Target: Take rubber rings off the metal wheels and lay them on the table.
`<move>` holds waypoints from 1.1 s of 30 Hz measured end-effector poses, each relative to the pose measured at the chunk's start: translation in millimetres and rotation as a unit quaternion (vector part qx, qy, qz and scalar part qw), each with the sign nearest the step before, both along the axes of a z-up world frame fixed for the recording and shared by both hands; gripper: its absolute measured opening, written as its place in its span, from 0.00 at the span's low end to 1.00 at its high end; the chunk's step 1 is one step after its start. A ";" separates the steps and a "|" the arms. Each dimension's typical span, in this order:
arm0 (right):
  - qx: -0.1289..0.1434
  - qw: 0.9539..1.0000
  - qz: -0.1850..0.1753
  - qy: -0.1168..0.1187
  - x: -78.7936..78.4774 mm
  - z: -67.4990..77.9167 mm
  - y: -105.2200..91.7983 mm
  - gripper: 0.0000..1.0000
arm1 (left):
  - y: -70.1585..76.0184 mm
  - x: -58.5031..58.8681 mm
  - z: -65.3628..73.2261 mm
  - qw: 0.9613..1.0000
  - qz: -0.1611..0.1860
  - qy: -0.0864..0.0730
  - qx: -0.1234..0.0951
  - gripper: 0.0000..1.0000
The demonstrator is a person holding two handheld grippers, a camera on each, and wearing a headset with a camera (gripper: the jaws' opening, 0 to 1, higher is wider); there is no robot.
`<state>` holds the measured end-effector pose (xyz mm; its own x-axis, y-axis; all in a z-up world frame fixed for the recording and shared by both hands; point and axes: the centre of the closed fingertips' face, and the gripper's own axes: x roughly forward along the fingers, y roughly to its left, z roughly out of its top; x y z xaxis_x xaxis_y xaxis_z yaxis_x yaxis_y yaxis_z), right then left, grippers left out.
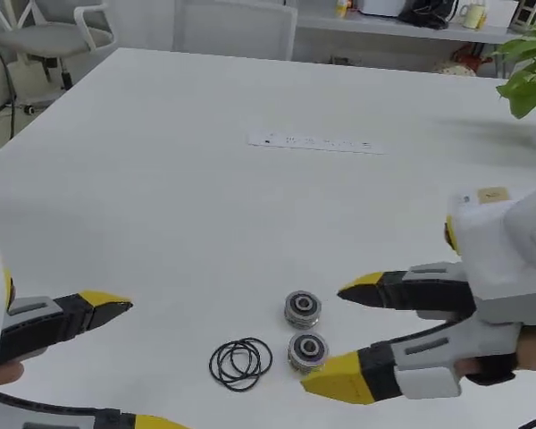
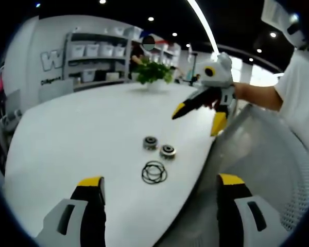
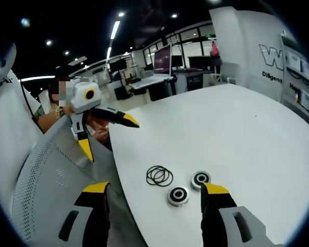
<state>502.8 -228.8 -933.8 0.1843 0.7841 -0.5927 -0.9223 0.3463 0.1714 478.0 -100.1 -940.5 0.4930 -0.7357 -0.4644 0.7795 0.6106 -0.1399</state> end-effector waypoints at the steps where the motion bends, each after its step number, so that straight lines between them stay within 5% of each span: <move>1: -0.001 1.000 -0.006 -0.002 0.8 0.0 -5.3 0.75 | -0.5 0.6 2.1 1.000 0.001 -0.002 -0.004 0.92; 10: 0.020 0.998 -0.067 0.004 1.5 3.8 -50.6 0.93 | 5.1 3.0 4.9 1.000 0.003 -0.004 0.000 0.94; 17: 0.042 0.991 -0.130 0.008 4.6 -2.0 -80.2 0.99 | 12.8 5.0 7.3 1.000 0.013 -0.008 0.003 0.93; 25: 0.060 0.978 -0.201 0.021 6.1 -13.0 -111.5 0.99 | 20.8 4.0 7.2 1.000 0.028 -0.010 0.005 0.93; 33: 0.060 0.973 -0.220 0.026 2.8 -23.3 -118.2 0.99 | 24.7 -2.7 1.0 0.999 0.034 -0.004 0.017 0.93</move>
<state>505.6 -347.0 -957.1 0.4898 0.6999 -0.5198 -0.6783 0.6805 0.2771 475.3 -75.3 -939.5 0.5452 -0.6841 -0.4846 0.7369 0.6667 -0.1121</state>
